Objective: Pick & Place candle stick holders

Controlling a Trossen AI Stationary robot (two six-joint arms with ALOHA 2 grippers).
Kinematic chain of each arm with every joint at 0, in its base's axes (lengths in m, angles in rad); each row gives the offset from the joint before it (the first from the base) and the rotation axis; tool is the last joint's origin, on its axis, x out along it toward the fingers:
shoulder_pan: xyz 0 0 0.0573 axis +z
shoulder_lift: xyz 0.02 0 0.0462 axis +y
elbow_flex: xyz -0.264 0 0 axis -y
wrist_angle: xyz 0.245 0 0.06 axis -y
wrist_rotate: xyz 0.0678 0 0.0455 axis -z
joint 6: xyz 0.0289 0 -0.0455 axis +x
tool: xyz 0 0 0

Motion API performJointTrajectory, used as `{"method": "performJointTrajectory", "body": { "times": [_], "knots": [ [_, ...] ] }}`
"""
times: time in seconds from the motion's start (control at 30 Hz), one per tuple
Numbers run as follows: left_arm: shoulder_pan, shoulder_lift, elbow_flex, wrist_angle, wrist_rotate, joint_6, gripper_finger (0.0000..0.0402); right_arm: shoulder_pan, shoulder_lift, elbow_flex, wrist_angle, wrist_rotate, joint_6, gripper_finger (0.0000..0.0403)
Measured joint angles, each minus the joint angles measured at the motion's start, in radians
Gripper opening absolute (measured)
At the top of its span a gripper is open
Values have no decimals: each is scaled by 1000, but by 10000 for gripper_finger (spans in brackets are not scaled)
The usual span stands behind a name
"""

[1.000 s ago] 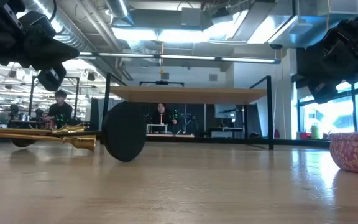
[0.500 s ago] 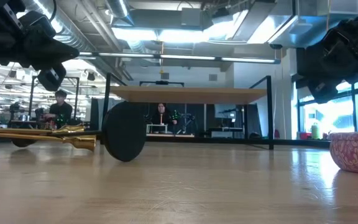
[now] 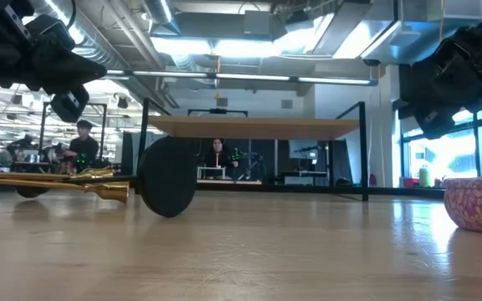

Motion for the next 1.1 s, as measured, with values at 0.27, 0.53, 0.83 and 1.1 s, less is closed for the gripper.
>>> {"method": "performJointTrajectory", "body": {
  "times": [0.27, 0.53, 0.83, 1.1],
  "knots": [
    [0, 0, 0, 0, 0, 0, 4, 0, 0, 0, 0, 0, 0, 1],
    [0, 0, 0, 0, 0, 0, 4, 0, 0, 0, 0, 0, 0, 1],
    [0, 0, 0, 54, -134, 42, 4, 0, 0, 0, 0, 0, 0, 1],
    [0, 0, 1, 250, -417, -27, 4, 0, 0, 0, 0, 0, 0, 1]
  ]
}}
